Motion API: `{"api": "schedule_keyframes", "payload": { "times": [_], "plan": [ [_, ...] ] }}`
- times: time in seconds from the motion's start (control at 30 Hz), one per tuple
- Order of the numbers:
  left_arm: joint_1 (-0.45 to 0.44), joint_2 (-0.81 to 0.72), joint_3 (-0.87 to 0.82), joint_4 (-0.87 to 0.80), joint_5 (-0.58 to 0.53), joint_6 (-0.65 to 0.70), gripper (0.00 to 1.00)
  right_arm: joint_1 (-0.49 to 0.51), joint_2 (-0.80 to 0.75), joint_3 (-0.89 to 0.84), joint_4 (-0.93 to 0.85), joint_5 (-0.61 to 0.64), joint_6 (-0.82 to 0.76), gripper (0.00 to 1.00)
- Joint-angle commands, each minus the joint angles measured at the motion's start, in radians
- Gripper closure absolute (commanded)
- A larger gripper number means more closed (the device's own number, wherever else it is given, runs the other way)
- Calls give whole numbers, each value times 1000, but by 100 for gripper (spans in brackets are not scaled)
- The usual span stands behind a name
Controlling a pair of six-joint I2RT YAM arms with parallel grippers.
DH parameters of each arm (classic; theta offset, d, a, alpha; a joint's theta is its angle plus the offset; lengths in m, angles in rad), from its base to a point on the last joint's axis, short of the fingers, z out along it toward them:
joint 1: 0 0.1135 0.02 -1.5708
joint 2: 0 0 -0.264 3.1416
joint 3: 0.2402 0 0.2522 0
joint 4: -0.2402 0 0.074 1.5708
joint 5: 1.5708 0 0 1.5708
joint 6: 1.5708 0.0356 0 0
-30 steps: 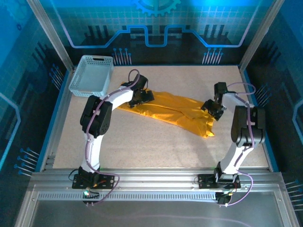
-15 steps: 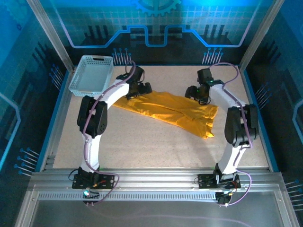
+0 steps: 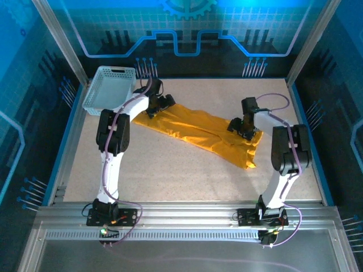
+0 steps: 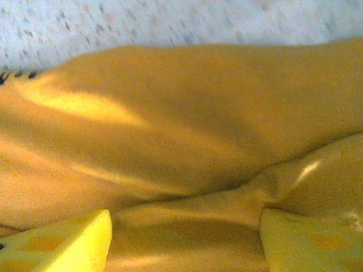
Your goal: Fold the inside-out t-shirt
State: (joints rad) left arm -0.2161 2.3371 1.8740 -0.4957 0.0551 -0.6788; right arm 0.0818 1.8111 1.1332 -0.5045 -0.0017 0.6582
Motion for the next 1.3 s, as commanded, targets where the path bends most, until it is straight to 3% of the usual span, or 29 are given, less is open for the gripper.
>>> {"api": "schedule_keyframes", "payload": {
  "times": [0.0,0.2,0.37,0.53,0.63,0.73,0.8,0.87,0.97,1.1,1.27],
  "plan": [
    [5,96,69,-42,74,-19,1,23,-87,-127,-11,-13,78,29],
    [-32,238,330,-138,125,16,1,124,-288,-368,35,-15,187,28],
    [-76,341,544,-189,162,44,1,316,-405,-466,56,1,279,28],
    [-98,327,619,-225,180,61,1,514,-365,-348,-10,22,249,27],
    [-104,250,617,-319,122,101,1,573,-365,-261,-98,83,202,27],
    [-105,90,500,-383,-23,135,1,559,-429,-213,-219,213,177,26],
    [-106,-37,327,-298,-50,152,1,536,-481,-225,-245,263,143,25],
    [-106,-112,182,-225,-44,146,1,484,-517,-248,-235,233,122,25],
    [-113,-114,121,-222,-10,124,1,414,-534,-336,-179,140,108,26],
    [-133,-86,41,-157,20,100,1,409,-526,-380,-170,154,113,26],
    [-146,4,66,-117,29,90,2,411,-498,-449,-141,142,137,26]
  ]
}}
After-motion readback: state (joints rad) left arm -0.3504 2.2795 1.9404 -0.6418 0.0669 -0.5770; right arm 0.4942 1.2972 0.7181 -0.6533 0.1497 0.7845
